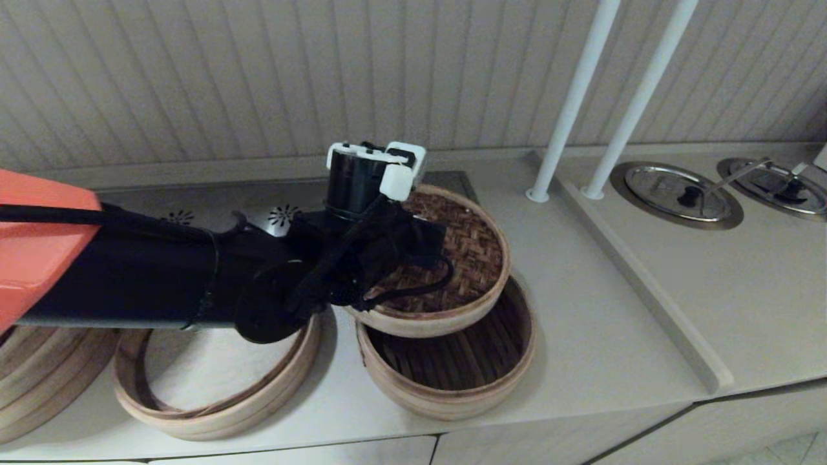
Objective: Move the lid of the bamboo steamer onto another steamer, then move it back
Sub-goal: Put the steamer
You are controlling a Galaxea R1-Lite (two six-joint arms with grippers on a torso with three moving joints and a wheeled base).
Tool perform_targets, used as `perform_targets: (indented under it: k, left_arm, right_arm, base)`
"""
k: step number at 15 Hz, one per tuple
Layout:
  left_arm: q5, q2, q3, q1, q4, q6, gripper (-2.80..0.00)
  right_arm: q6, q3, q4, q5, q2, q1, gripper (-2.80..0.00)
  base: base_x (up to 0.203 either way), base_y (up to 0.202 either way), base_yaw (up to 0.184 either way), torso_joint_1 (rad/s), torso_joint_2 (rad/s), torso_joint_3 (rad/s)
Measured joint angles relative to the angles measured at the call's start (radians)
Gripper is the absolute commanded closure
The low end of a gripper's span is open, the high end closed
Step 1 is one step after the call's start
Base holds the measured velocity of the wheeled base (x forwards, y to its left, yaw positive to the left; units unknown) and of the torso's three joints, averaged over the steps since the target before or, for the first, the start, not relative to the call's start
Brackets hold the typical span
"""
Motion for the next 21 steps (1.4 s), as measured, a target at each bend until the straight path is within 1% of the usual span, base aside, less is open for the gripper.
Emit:
perform_targets:
  k: [3,7,12,14,16,18,21]
  left_arm:
    - [-0.003,-0.061,0.043,0.051,-0.001,0.003,0.00]
    - [-0.015,-0.179,0.178,0.163,-0.010,0.011,0.00]
    - [-0.072,-0.350,0.363,0.295,-0.012,0.012,0.00]
    - [-0.104,-0.420,0.445,0.337,-0.012,0.025,0.00]
    - [-0.115,-0.481,0.521,0.370,-0.013,0.032,0.00]
    - [-0.132,-0.531,0.596,0.405,-0.037,0.032,0.00]
    - [-0.176,-0.579,0.718,0.484,-0.136,0.040,0.00]
  right_arm:
    - [0.000,0.000,0.000,0.000,0.000,0.000,0.00]
    - [0.000,0.000,0.000,0.000,0.000,-0.001,0.00]
    - [0.001,0.000,0.000,0.000,0.000,0.000,0.00]
    - [0.001,0.000,0.000,0.000,0.000,-0.001,0.00]
    - [0.002,0.001,0.000,0.000,0.000,0.000,0.00]
    - [0.002,0.001,0.000,0.000,0.000,0.000,0.00]
    - [0.004,0.001,0.000,-0.001,0.001,0.000,0.00]
  base:
    - [0.000,0.000,0.000,0.000,0.00,0.000]
    - [0.000,0.000,0.000,0.000,0.00,0.000]
    - [0.000,0.000,0.000,0.000,0.00,0.000]
    - [0.000,0.000,0.000,0.000,0.00,0.000]
    - [0.000,0.000,0.000,0.000,0.00,0.000]
    - [0.000,0.000,0.000,0.000,0.00,0.000]
    - [0.000,0.000,0.000,0.000,0.00,0.000]
